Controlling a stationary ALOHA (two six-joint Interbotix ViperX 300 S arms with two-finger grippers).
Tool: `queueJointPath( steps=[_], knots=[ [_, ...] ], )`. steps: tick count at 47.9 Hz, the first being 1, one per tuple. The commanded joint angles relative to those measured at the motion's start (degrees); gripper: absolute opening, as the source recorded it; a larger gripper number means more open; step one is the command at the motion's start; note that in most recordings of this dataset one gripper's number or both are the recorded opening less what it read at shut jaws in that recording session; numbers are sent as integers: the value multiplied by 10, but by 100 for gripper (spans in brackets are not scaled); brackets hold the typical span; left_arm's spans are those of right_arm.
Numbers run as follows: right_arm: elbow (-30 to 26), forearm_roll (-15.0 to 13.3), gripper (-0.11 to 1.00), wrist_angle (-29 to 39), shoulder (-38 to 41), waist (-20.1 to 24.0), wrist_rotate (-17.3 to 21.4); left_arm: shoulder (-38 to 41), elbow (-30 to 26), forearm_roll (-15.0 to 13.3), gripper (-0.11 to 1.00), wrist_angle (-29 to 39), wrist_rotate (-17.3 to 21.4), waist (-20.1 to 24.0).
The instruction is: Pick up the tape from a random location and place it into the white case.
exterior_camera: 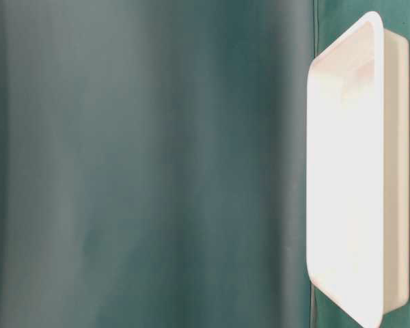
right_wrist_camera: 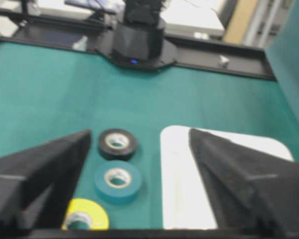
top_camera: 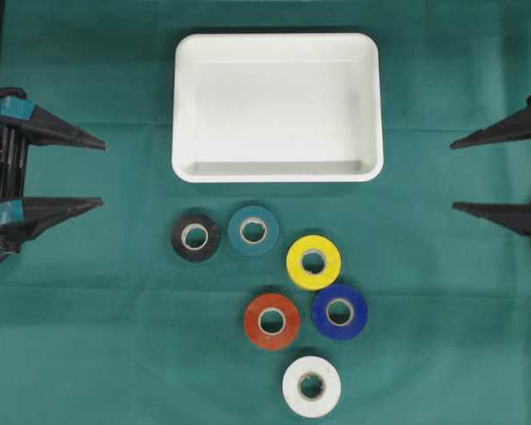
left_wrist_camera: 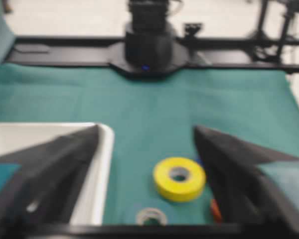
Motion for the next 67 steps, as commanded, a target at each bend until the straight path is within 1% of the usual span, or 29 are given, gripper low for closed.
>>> queueJointPath(
  steps=[1, 19, 30, 51, 57, 67],
  knots=[
    [-16, 0, 91, 1, 4, 1, 1, 4, -16, 0, 98, -2, 1, -1],
    [-19, 0, 92, 11, 4, 1, 2, 4, -17, -1, 98, -1, -5, -3],
    [-21, 0, 92, 13, 4, 1, 2, 6, -19, 0, 98, 1, -4, -39],
    [-21, -1, 92, 13, 8, 1, 2, 9, -24, -1, 98, -1, -4, -39],
    [-20, -1, 92, 12, 10, 1, 1, 39, -36, 0, 98, -6, -4, -39],
    [-21, -1, 92, 13, 12, 1, 1, 128, -80, 0, 98, -6, -4, -39]
  ],
)
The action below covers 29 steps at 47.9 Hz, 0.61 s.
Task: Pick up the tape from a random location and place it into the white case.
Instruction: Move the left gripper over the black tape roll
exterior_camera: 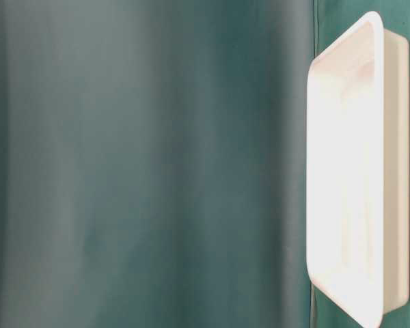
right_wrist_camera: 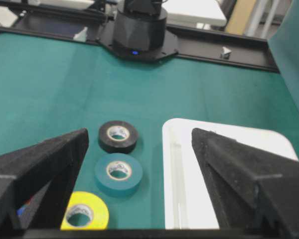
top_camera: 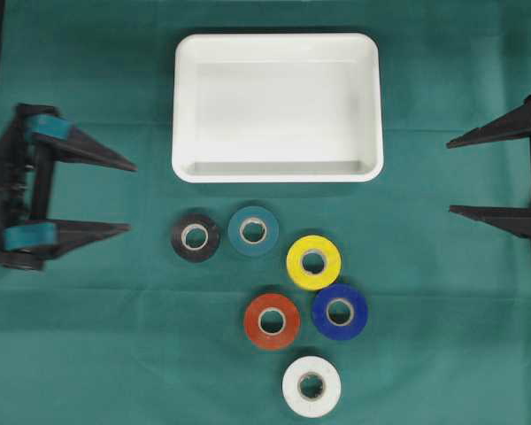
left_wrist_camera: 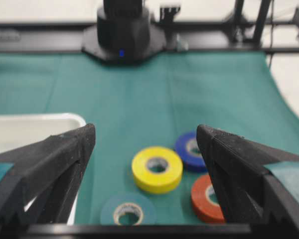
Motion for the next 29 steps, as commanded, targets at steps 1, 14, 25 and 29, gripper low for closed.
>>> queueJointPath(
  steps=[1, 14, 25, 29],
  knots=[
    [-16, -1, 92, -3, 4, 0, 1, 31, -34, 0, 98, -5, 0, -1],
    [-16, -1, 92, -1, 4, 0, 1, 75, -63, 0, 98, 1, 2, -1],
    [-16, -1, 92, -1, 4, 0, 1, 70, -62, -1, 98, 4, -4, -2],
    [-16, -1, 92, 2, 4, 0, 1, 76, -69, 0, 98, 19, -9, -1]
  ],
)
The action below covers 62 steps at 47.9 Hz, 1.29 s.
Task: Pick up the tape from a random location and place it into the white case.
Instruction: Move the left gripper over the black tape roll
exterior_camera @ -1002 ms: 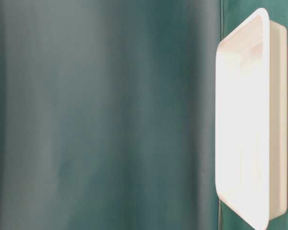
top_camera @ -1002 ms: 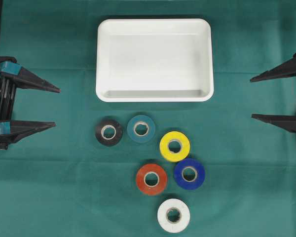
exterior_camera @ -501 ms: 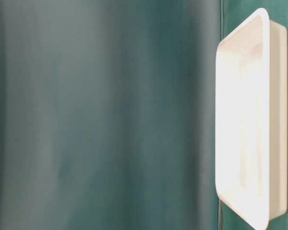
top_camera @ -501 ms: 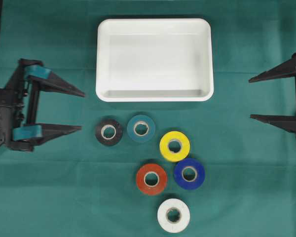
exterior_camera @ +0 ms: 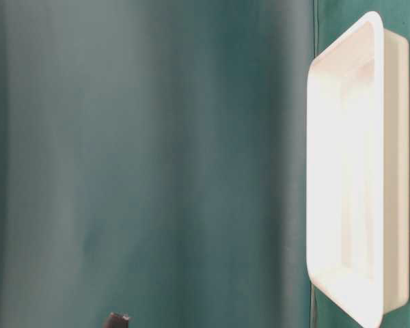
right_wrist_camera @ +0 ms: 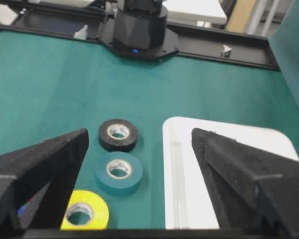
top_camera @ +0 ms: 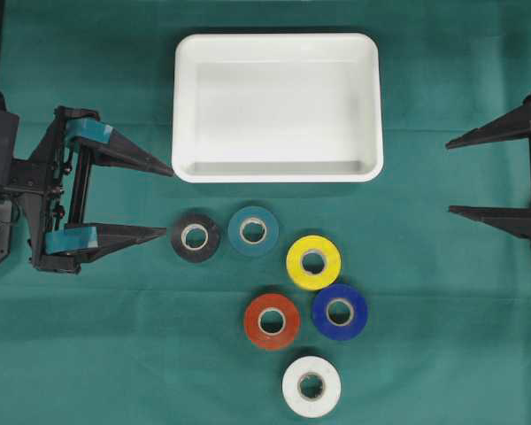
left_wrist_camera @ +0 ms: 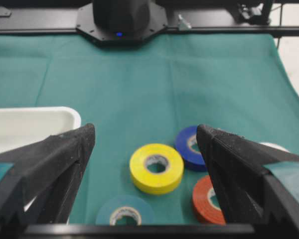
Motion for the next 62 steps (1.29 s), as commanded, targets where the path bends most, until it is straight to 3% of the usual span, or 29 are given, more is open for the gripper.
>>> queueJointPath(
  steps=[1, 34, 44, 62],
  knots=[
    [-15, -1, 92, 0, 4, 1, 0, 5, -21, -1, 98, 12, -4, -2],
    [-16, -1, 92, 14, 4, 1, 0, 139, -209, -1, 98, 466, -41, -2],
    [-16, -1, 92, 15, 6, 1, 0, 163, -239, 0, 98, 523, -46, -1],
    [-18, -1, 92, 15, 17, 1, 0, 163, -239, 0, 98, 525, -46, -2]
  ],
)
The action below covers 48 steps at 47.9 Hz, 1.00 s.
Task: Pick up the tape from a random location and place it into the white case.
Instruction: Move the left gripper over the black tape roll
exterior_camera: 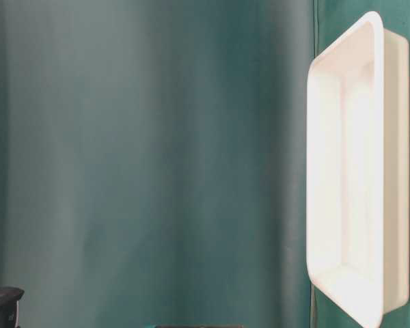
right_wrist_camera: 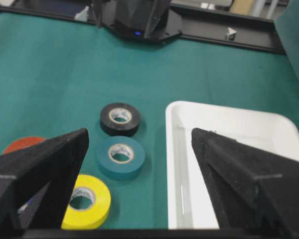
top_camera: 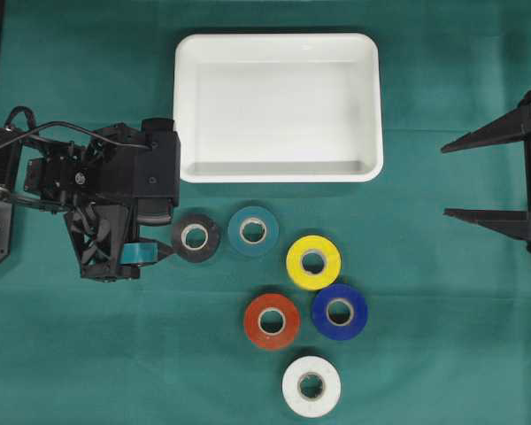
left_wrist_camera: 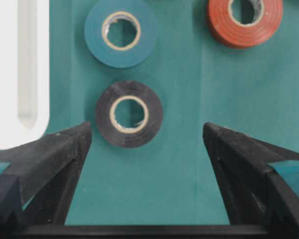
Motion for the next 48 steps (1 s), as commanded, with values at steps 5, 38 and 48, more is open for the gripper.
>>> queueJointPath(
  steps=[5, 38, 48],
  knots=[
    [-18, -1, 92, -3, 8, 0, 0, -4, -12, 0, 98, -3, 0, -2],
    [-18, -1, 92, -3, 8, 0, 0, -3, -12, 0, 98, -3, -1, -2],
    [-18, -1, 92, -3, 8, 1, 0, 11, -11, 0, 98, -4, -2, -2]
  ],
)
